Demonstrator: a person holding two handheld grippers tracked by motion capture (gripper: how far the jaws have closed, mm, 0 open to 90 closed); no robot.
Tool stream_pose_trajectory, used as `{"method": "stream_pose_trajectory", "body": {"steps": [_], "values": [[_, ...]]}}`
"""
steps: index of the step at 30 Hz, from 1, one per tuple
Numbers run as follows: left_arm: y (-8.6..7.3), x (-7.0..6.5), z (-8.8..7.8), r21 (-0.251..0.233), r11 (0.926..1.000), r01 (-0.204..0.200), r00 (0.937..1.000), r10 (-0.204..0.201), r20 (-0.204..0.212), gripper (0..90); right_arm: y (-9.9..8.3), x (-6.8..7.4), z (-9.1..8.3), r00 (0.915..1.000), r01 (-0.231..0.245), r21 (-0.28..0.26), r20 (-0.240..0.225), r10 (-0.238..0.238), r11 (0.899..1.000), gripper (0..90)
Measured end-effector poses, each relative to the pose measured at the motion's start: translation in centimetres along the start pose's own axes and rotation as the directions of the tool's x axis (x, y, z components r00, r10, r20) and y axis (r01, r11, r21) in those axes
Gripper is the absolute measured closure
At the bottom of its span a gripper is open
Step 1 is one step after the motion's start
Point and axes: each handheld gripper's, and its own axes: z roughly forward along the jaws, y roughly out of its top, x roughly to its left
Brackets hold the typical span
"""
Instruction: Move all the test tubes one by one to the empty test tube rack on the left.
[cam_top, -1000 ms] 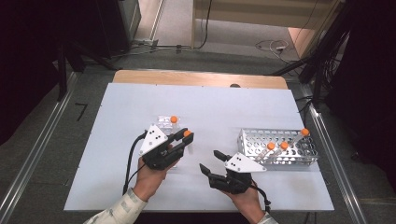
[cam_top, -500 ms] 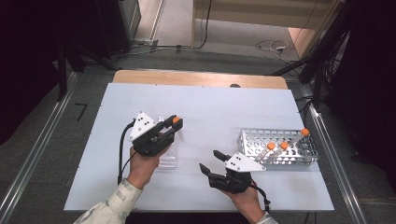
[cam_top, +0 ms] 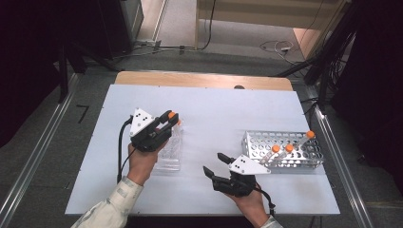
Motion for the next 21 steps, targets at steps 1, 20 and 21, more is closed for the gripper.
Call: {"method": "stream_pose_trajectory", "body": {"steps": [1,20,21], "values": [[0.0,0.0,0.1,-0.001,1.0000,-0.001,1.0000,0.001,-0.004,69.6,0.0,0.0,0.0,1.0000,0.000,0.000,0.000,0.000,1.000,32.8],[-2.0,-0.2,1.7,0.070,0.9966,-0.045,0.9976,0.048,-0.050,69.0,-0.1,0.1,0.0,1.0000,-0.002,0.004,-0.006,0.002,1.000,32.6],[-2.1,-0.2,1.7,0.075,0.9961,-0.047,0.9975,0.050,-0.050,69.0,-0.1,0.1,0.0,1.0000,-0.001,0.005,-0.005,0.001,1.000,32.6]]}}
